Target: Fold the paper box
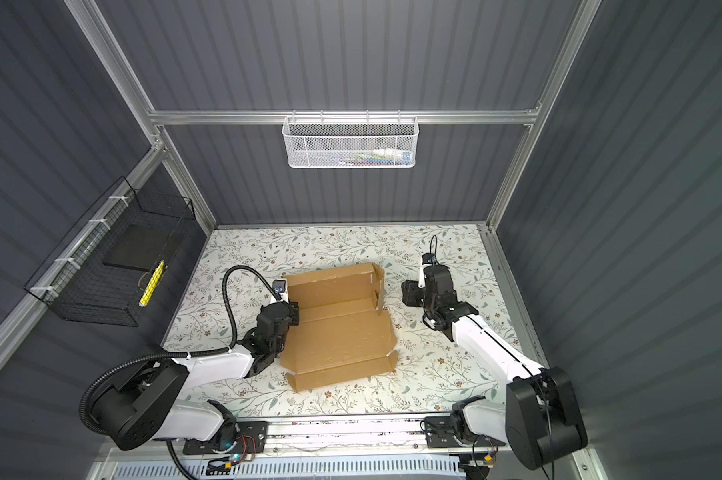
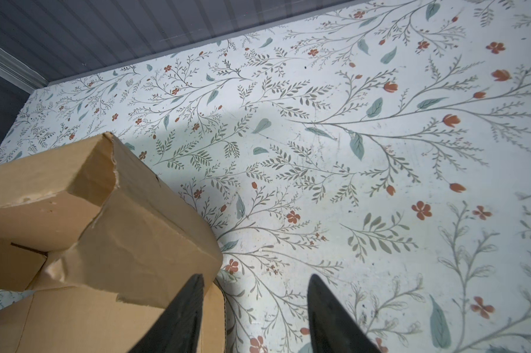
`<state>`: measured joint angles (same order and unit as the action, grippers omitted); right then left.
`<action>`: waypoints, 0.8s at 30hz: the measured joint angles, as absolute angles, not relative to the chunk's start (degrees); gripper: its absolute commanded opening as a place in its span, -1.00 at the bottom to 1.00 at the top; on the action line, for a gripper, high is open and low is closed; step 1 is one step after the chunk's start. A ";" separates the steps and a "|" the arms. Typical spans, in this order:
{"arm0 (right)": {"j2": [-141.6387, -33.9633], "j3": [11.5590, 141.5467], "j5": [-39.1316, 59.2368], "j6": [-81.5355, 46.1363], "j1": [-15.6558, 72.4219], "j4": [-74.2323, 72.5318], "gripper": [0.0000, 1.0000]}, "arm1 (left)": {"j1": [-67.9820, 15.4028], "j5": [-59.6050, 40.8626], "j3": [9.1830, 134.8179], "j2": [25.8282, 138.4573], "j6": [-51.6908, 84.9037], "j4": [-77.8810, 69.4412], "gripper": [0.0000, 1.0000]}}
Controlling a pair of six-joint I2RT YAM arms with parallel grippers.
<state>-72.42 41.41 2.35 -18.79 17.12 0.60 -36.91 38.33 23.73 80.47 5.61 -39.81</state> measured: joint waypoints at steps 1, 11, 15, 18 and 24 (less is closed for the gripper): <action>-72.99 41.17 2.63 -18.65 17.10 -0.01 0.12 | -36.91 38.33 23.73 80.47 5.61 -39.81 -1.00; -76.97 39.64 6.96 -17.23 16.91 -6.00 0.14 | -36.91 38.33 23.73 80.36 5.58 -39.55 -1.00; -77.93 39.59 9.10 -16.43 16.91 -7.81 0.15 | -36.91 38.33 23.73 80.12 5.58 -39.42 -1.00; -78.70 39.59 10.57 -15.84 16.91 -9.02 0.15 | -36.91 38.33 23.73 80.09 5.58 -39.42 -1.00; -80.27 39.62 13.19 -14.76 16.91 -10.28 0.15 | -36.91 38.30 23.73 80.09 5.58 -39.42 -1.00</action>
